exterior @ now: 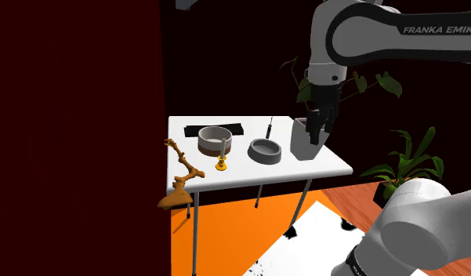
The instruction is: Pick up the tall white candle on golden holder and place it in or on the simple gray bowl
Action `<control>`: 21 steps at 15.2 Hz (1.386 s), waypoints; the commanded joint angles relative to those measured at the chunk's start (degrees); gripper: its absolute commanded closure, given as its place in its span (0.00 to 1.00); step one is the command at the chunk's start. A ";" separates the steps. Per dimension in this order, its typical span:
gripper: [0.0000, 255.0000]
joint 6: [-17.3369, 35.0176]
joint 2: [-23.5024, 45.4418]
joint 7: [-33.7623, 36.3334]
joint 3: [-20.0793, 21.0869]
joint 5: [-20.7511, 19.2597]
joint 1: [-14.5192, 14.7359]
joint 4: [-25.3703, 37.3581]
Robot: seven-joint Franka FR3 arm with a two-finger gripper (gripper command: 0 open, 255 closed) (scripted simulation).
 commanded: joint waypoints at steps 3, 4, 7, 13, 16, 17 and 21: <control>0.00 3.05 4.11 1.14 0.31 0.83 0.08 1.16; 0.00 4.49 6.20 1.67 0.47 1.22 0.11 1.85; 0.00 8.52 12.57 3.16 0.90 2.29 0.21 4.38; 0.00 14.90 25.53 5.69 1.59 4.03 0.42 11.42; 0.00 17.21 32.04 6.77 1.86 4.73 0.54 15.90; 0.00 17.84 34.21 7.11 1.94 4.95 0.58 17.54; 0.00 19.67 42.93 8.36 2.19 5.73 0.76 24.83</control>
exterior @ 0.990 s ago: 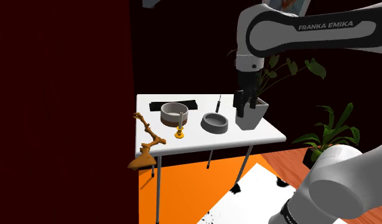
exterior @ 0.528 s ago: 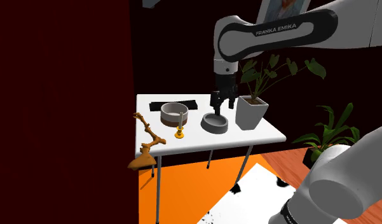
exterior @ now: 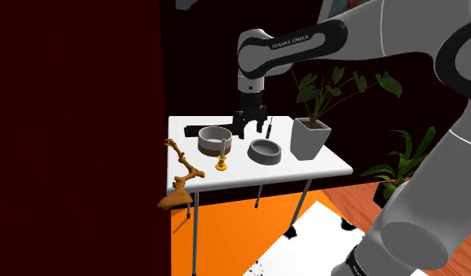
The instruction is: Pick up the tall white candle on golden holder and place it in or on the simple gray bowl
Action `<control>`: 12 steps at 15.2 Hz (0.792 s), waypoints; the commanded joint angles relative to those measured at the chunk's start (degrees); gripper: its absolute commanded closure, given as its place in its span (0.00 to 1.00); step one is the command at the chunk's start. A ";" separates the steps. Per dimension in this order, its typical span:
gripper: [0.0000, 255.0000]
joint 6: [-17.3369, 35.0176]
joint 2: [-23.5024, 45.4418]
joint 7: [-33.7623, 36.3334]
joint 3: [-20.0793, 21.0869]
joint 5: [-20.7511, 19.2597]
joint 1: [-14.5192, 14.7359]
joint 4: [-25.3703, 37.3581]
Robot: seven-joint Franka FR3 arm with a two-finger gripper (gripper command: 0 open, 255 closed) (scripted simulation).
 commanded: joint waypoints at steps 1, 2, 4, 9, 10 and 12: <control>0.00 1.21 4.71 0.88 0.25 0.43 0.22 3.72; 0.00 1.42 6.91 1.16 0.29 0.60 0.27 5.82; 0.00 1.62 11.36 1.71 0.37 0.93 0.37 10.28; 0.00 0.83 22.30 2.92 0.49 1.65 0.68 22.57; 0.00 1.59 22.31 2.92 0.49 1.65 0.68 21.82; 0.00 3.11 22.37 2.91 0.50 1.65 0.69 20.36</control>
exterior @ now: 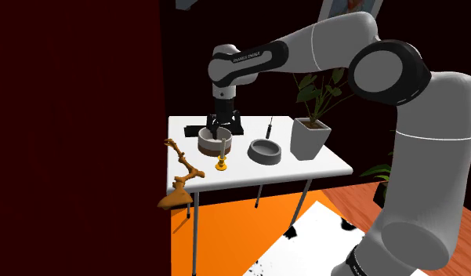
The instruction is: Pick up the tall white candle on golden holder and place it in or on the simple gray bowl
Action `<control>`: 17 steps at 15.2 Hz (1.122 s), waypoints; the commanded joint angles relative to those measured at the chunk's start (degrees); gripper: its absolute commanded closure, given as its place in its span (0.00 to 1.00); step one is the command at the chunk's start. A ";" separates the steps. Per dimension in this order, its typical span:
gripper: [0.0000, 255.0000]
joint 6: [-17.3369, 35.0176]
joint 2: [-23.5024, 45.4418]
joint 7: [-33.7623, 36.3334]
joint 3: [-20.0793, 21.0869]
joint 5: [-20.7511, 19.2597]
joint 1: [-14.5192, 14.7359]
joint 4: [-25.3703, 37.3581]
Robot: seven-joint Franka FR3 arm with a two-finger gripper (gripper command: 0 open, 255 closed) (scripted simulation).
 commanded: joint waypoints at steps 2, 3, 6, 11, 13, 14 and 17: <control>0.00 2.20 0.47 0.09 0.03 0.02 0.06 -1.68; 0.00 2.95 0.55 0.09 0.03 0.02 0.07 -2.35; 0.00 4.12 0.69 0.09 0.03 0.01 0.08 -3.38; 0.00 4.12 0.70 0.09 0.03 0.01 0.08 -3.37; 1.00 4.10 0.70 0.09 0.03 0.01 0.08 -3.36; 1.00 4.10 0.70 0.09 0.03 0.01 0.08 -3.36; 1.00 4.10 0.70 0.09 0.03 0.01 0.08 -3.36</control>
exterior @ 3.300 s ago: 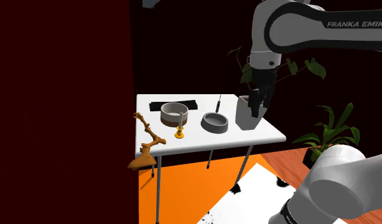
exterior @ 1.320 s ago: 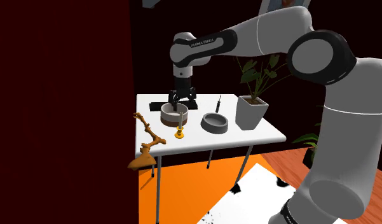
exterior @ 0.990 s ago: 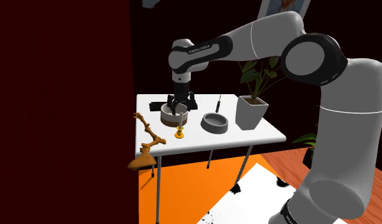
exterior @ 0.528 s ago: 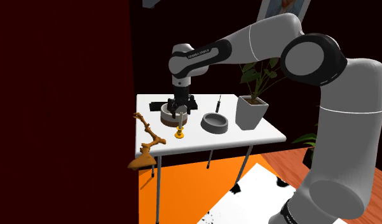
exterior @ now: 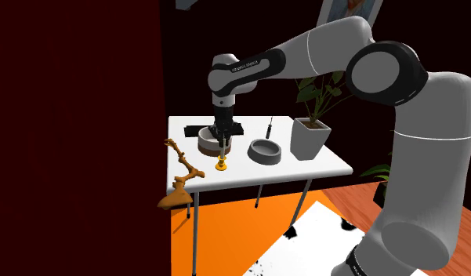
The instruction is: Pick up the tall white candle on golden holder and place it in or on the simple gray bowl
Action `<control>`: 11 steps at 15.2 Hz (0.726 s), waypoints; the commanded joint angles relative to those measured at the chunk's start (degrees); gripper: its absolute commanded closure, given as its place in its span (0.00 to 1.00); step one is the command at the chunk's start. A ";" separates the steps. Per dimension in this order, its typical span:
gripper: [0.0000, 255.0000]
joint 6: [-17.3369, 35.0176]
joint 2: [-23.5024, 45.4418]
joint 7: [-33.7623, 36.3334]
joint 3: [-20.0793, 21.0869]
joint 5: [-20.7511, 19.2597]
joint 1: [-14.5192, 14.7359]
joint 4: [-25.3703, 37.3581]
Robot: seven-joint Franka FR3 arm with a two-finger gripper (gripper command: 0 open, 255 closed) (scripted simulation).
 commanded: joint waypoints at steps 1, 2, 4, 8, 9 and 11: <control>1.00 0.00 0.00 0.00 0.00 0.00 0.00 -0.01; 1.00 0.00 0.00 0.00 0.00 0.00 0.00 -0.01; 1.00 0.00 0.00 -0.01 0.00 0.00 0.00 -0.01; 1.00 -2.01 -0.75 0.03 0.02 0.04 -0.01 1.25; 1.00 -2.70 -0.96 0.03 0.02 0.05 -0.01 1.74; 1.00 -4.08 -1.37 0.05 0.03 0.06 -0.02 2.70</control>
